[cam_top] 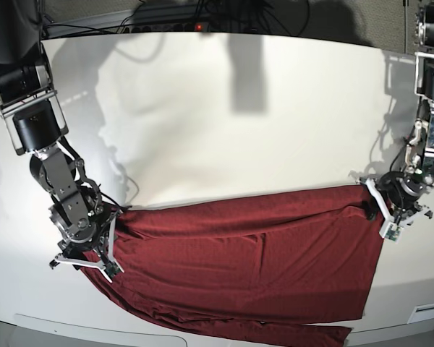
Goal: Fold the T-shirt properly
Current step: 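Drag the held shirt edge across the table with both grippers, then pull the shirt back toward the robot with both grippers, flattening it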
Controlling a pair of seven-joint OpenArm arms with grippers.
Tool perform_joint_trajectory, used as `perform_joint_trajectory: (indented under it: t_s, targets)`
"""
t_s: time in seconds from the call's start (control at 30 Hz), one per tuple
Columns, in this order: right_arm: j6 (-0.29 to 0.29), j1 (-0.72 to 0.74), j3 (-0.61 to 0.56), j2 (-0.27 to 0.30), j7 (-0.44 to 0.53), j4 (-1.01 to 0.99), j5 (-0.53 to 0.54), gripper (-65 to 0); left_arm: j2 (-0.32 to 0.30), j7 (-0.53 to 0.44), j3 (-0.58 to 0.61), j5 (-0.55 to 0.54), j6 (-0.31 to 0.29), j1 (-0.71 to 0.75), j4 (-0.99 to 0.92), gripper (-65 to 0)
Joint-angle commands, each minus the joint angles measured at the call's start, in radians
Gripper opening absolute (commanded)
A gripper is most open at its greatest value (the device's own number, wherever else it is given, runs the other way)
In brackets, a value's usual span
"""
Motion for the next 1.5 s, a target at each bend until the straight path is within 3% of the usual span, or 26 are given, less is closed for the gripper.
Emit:
perform_joint_trajectory:
  t_s: [0.0,0.13,0.23,0.33,0.4,0.43,0.73,0.93,1.13,1.47]
  targets:
    - [-0.017,0.036,0.008,0.011,0.013,0.014,-0.002,-40.2,-0.019,0.0,-0.008,-0.021,0.014,-0.036,0.014,-43.9]
    - [-0.017,0.037,0.008,0.011,0.014,0.014,0.023,-40.4,-0.02,0.122,-0.008,-0.119,0.079,-0.072,0.016,-43.9]
    - [-0.016,0.036,0.008,0.011,0.014,0.017,0.12,-52.0,-0.031,0.183,-0.008,-0.276,0.077,-0.084,0.023,-45.5]
    - [-0.015,0.036,0.008,0.011,0.007,0.017,0.249,-65.0,-0.04,0.211,-0.008,-0.418,0.074,-0.076,0.031,-56.6]
    - [-0.015,0.036,0.008,0.011,-0.014,0.017,0.322,-65.0,-0.042,0.24,-0.008,-0.478,0.074,-0.07,0.032,-65.0]
    - [-0.014,0.036,0.008,0.011,-0.021,0.017,0.351,-65.0,-0.041,0.25,-0.008,-0.497,0.073,-0.068,0.032,-65.0]
    - [-0.01,0.012,0.008,0.01,-0.001,-0.034,0.415,-65.0,-0.025,0.132,-0.008,-0.493,0.074,0.006,0.026,-65.0]
    - [0.032,0.005,0.008,0.008,0.084,-0.169,0.449,-65.0,0.021,0.05,-0.008,-0.407,0.078,0.04,0.023,-65.0]
    - [0.081,-0.003,0.008,0.017,0.071,-0.225,0.45,-65.0,0.06,0.003,-0.008,-0.399,0.116,0.037,-0.059,-65.0]
    - [0.167,-0.047,0.008,0.034,0.041,-0.212,0.447,-65.0,0.068,0.069,-0.008,-0.365,0.115,0.086,-0.108,-65.0]
